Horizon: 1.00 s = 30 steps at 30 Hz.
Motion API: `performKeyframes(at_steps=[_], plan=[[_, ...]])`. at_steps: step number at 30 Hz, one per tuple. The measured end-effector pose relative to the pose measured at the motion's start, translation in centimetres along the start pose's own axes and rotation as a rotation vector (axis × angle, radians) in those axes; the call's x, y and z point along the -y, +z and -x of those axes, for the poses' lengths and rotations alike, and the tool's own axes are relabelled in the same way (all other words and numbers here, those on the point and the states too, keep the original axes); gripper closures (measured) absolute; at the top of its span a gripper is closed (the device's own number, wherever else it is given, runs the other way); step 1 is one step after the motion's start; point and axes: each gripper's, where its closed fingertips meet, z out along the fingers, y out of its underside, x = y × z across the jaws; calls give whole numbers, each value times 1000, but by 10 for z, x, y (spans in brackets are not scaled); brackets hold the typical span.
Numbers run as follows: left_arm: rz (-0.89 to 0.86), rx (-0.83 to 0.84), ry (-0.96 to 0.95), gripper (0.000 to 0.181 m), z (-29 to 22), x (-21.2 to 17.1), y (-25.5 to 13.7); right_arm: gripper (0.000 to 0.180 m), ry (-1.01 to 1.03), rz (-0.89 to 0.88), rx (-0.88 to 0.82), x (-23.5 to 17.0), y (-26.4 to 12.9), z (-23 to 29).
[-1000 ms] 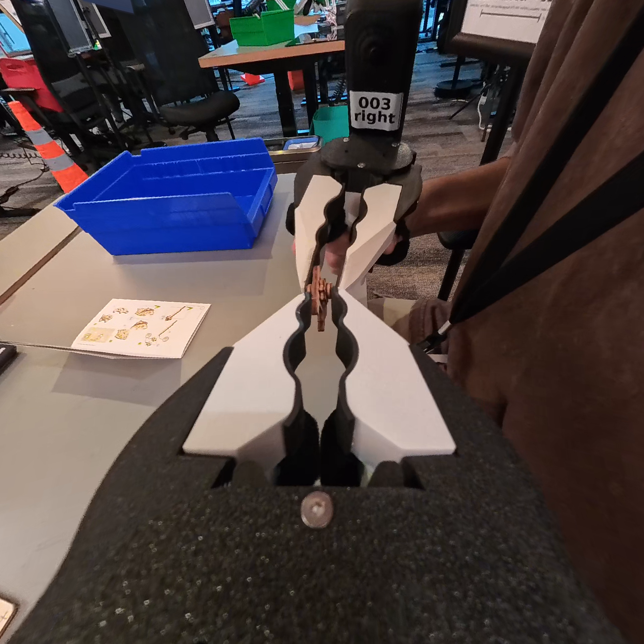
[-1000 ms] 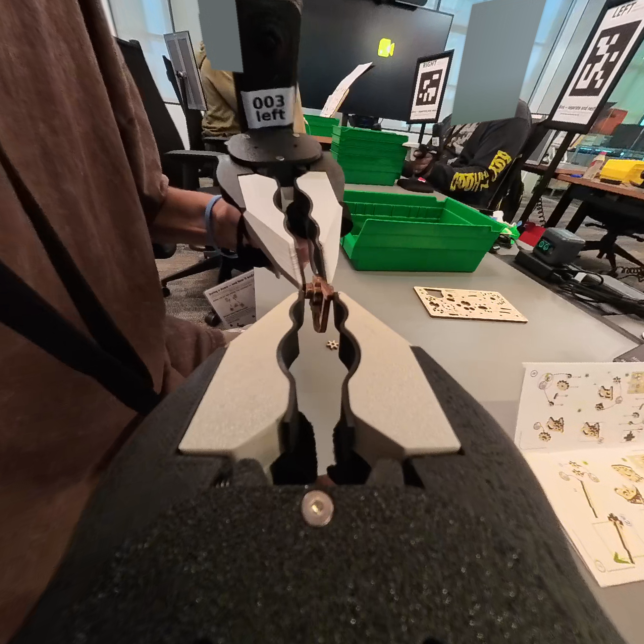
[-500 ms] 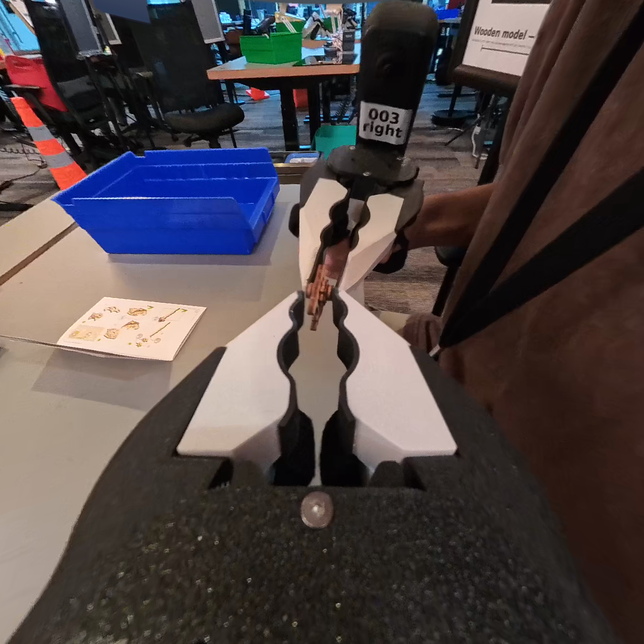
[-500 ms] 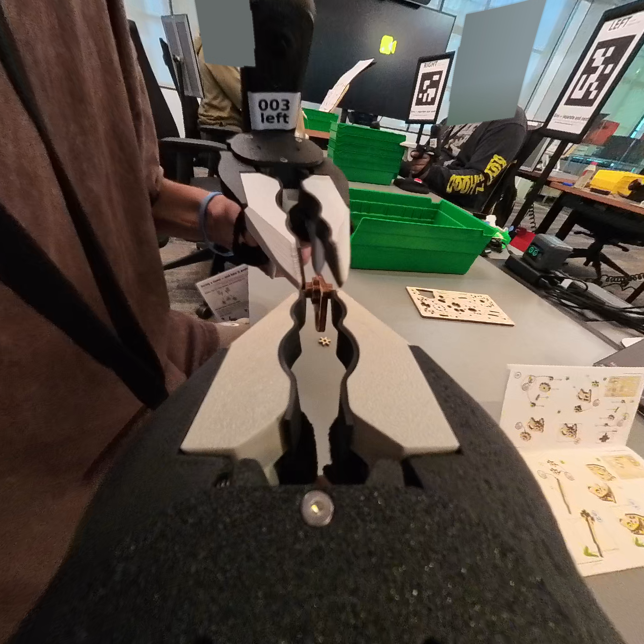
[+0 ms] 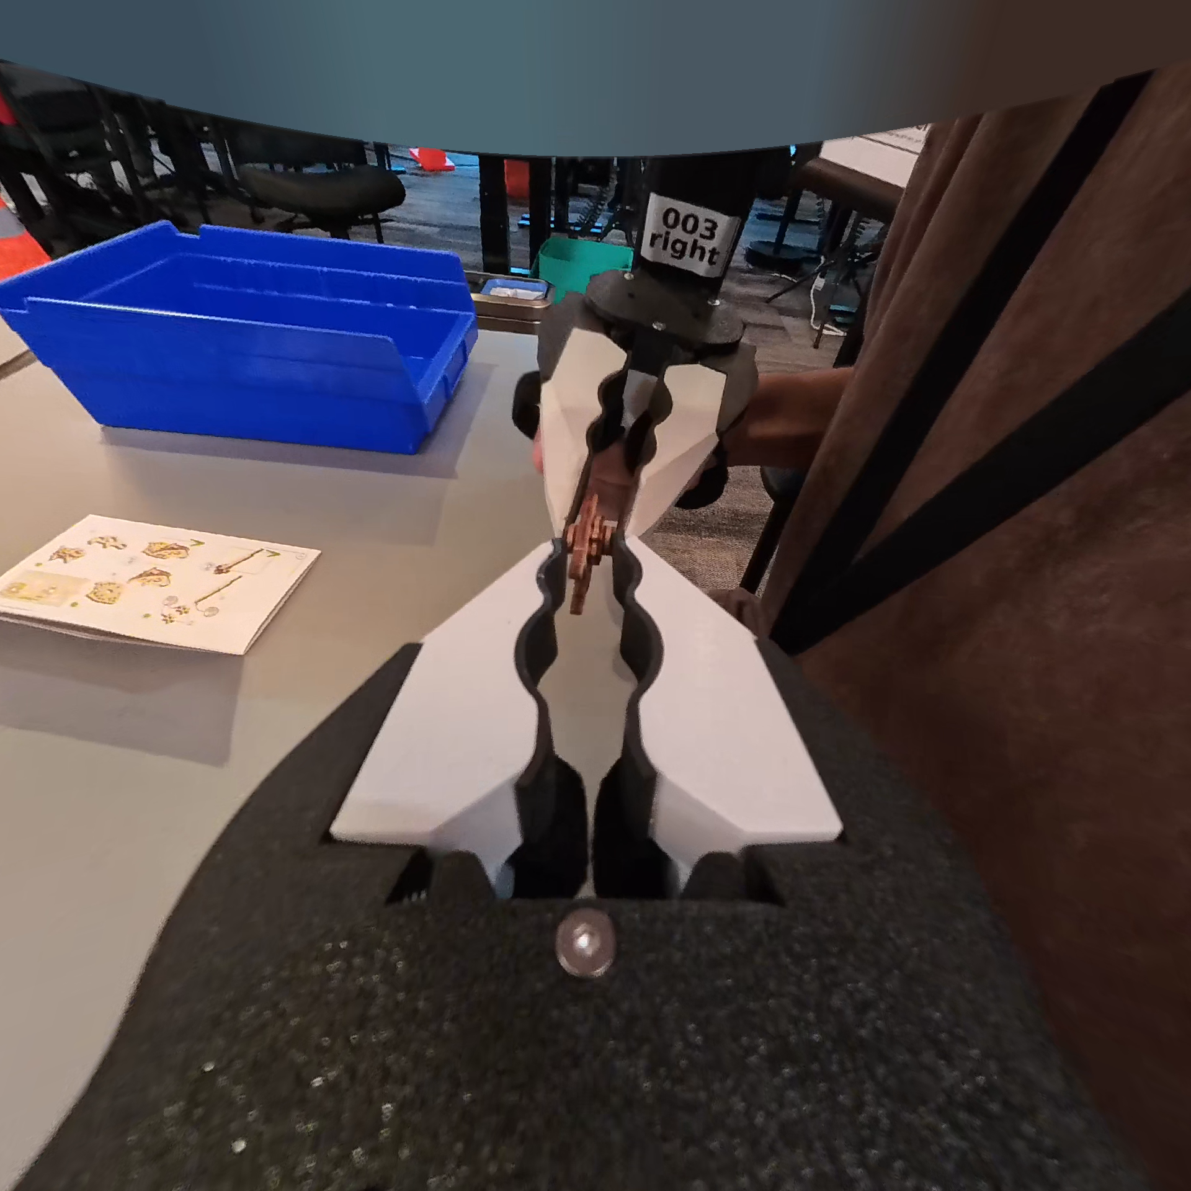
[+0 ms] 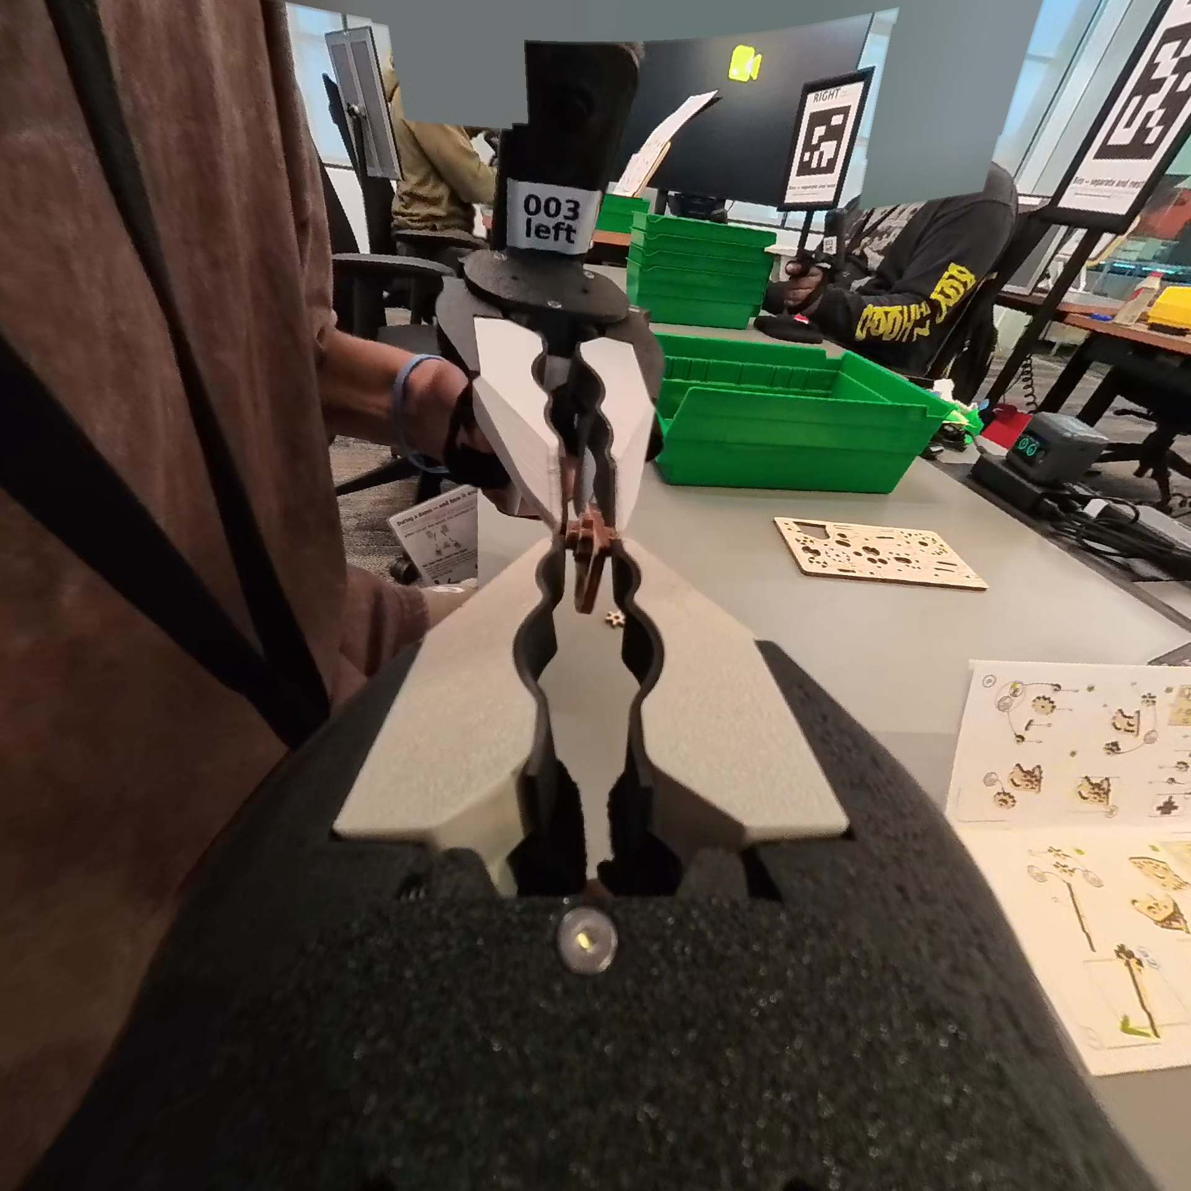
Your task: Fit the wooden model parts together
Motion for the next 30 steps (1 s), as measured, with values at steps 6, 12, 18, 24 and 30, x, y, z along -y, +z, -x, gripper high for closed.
performKeyframes(at_steps=[6, 12, 18, 24, 30], plan=[[-3, 46, 41, 171, 4, 6, -2, 165, 74, -33, -7, 5, 0, -4], [23, 63, 79, 172, 5, 3, -1, 165, 120, -31, 6, 1, 0, -5], [-38, 66, 1, 170, 17, 5, -11, 165, 115, -16, -36, -5, -3, -14], [141, 217, -153, 164, 64, -30, -59, 165, 224, 96, -61, -33, -3, -28], [385, 376, -186, 162, 70, -98, -68, 165, 357, 409, -64, -93, 4, -25]])
